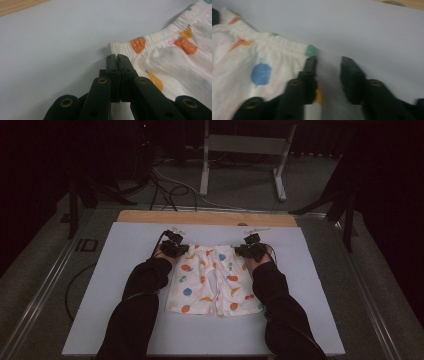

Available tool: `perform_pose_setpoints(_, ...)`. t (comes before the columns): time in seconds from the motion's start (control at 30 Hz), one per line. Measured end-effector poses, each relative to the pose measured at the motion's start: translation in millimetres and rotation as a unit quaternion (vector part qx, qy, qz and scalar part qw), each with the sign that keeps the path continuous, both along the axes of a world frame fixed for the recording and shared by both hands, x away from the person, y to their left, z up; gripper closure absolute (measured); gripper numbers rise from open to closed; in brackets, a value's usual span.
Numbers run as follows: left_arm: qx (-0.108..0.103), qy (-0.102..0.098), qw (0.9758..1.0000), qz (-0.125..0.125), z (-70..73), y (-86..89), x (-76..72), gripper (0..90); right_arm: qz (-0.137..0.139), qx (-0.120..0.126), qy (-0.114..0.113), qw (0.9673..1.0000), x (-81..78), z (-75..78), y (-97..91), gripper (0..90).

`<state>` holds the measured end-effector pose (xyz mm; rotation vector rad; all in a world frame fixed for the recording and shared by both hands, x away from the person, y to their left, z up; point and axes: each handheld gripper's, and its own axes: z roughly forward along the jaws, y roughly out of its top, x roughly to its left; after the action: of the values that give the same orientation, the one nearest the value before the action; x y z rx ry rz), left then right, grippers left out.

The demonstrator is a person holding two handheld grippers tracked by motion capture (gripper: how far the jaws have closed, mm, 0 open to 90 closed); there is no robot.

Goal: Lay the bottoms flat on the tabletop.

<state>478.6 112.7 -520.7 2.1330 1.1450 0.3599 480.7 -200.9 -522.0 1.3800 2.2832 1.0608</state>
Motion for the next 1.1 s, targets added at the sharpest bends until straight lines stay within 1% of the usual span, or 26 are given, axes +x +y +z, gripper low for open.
perform_pose_setpoints(0.03,0.000,0.001,1.0000,-0.001,0.1,0.3,0.1,89.1,0.003,0.000,0.006,1.0000,-0.2,-0.3,1.8,65.4)
perform_pose_setpoints(0.07,0.000,0.002,1.0000,-0.001,0.3,0.5,0.4,89.1,0.006,-0.022,-0.001,0.9997,-1.4,-1.1,5.6,67.7)
perform_pose_setpoints(0.1,-0.002,0.002,1.0000,0.001,0.3,0.3,0.4,89.1,0.009,-0.031,-0.004,0.9995,-1.6,-0.6,7.3,69.4)
perform_pose_setpoints(0.13,0.000,0.001,1.0000,0.000,-0.1,-0.1,0.1,89.1,0.012,-0.035,-0.001,0.9993,-1.3,0.2,9.0,76.2)
perform_pose_setpoints(0.17,-0.001,0.001,1.0000,0.000,-0.2,-0.1,-0.3,89.1,0.012,-0.045,-0.003,0.9989,-1.2,1.1,10.8,79.2)
perform_pose_setpoints(0.2,-0.002,0.002,1.0000,0.000,-0.2,0.0,-0.8,89.1,0.012,-0.054,-0.006,0.9985,-1.4,1.9,12.3,89.0)
perform_pose_setpoints(0.3,-0.005,0.001,1.0000,0.000,0.8,0.4,-1.3,89.2,0.001,-0.070,-0.008,0.9975,-1.3,2.6,14.9,90.0)
perform_pose_setpoints(0.37,-0.004,0.001,1.0000,-0.001,1.2,1.0,-1.3,89.2,-0.006,-0.069,-0.012,0.9975,-1.4,3.2,14.6,90.0)
perform_pose_setpoints(0.4,-0.003,0.000,1.0000,-0.002,0.9,1.3,-1.9,89.2,-0.011,-0.063,-0.014,0.9979,-1.5,3.7,13.5,90.0)
perform_pose_setpoints(0.43,-0.008,0.001,1.0000,-0.001,0.8,1.3,-1.7,89.3,-0.019,-0.054,-0.018,0.9982,-2.1,5.8,10.4,90.0)
perform_pose_setpoints(0.47,-0.007,0.002,1.0000,-0.001,0.8,1.3,-1.7,89.3,-0.014,-0.048,-0.016,0.9986,-1.7,6.3,9.6,90.0)
perform_pose_setpoints(0.5,-0.006,0.000,1.0000,-0.001,0.4,0.8,-1.9,89.3,-0.011,-0.044,-0.012,0.9989,-1.4,6.4,9.3,89.2)
perform_pose_setpoints(0.53,-0.008,0.001,1.0000,-0.001,-0.1,0.6,-2.1,89.3,-0.011,-0.043,-0.014,0.9989,-1.2,6.6,8.8,74.6)
perform_pose_setpoints(0.57,-0.007,0.001,1.0000,0.000,-0.1,0.6,-2.6,89.2,-0.006,-0.018,-0.013,0.9997,-0.9,6.8,7.3,66.8)
perform_pose_setpoints(0.6,-0.009,-0.001,1.0000,0.001,-0.3,0.5,-3.0,89.3,-0.005,0.000,-0.009,0.9999,-0.7,6.7,5.9,62.0)
perform_pose_setpoints(0.63,-0.010,0.000,0.9999,0.002,-0.3,0.7,-3.1,89.3,-0.003,0.003,-0.007,1.0000,-0.6,6.5,6.3,57.0)
perform_pose_setpoints(0.7,-0.007,0.000,1.0000,0.000,0.2,0.6,-3.5,89.2,0.004,0.003,-0.010,0.9999,-1.3,6.4,8.3,56.5)
perform_pose_setpoints(0.73,-0.007,0.001,1.0000,0.000,0.4,0.6,-3.6,89.3,0.005,-0.006,-0.008,0.9999,-1.3,5.5,10.0,56.7)
perform_pose_setpoints(0.77,-0.009,0.001,1.0000,0.000,0.7,0.7,-3.7,89.3,0.004,-0.021,-0.007,0.9998,-1.4,4.5,12.0,58.5)
perform_pose_setpoints(0.8,-0.009,0.000,1.0000,0.000,0.9,0.4,-3.8,89.3,0.006,-0.028,-0.006,0.9996,-1.4,3.0,14.1,60.6)
perform_pose_setpoints(0.87,-0.007,-0.001,1.0000,-0.002,0.8,0.0,-4.1,89.3,0.012,-0.051,-0.005,0.9986,-1.6,1.0,18.0,70.3)
perform_pose_setpoints(0.9,-0.007,0.000,1.0000,-0.002,0.8,0.1,-4.1,89.3,0.012,-0.054,-0.009,0.9984,-2.2,0.9,19.2,79.0)
perform_pose_setpoints(0.93,-0.009,0.000,1.0000,-0.001,1.1,0.7,-3.9,89.3,0.012,-0.053,-0.007,0.9985,-2.5,1.3,20.0,85.0)
perform_pose_setpoints(0.97,-0.010,-0.001,0.9999,0.000,1.5,1.0,-3.7,89.3,0.010,-0.058,-0.009,0.9982,-2.7,2.1,20.8,89.2)
perform_pose_setpoints(1.0,-0.011,-0.002,0.9999,0.001,2.1,1.4,-3.4,89.3,0.005,-0.068,-0.014,0.9976,-2.8,3.3,21.7,89.8)
perform_pose_setpoints(1.1,-0.013,-0.004,0.9999,0.001,3.9,1.1,-3.1,89.4,-0.008,-0.073,-0.025,0.9970,-0.7,8.4,20.9,90.0)
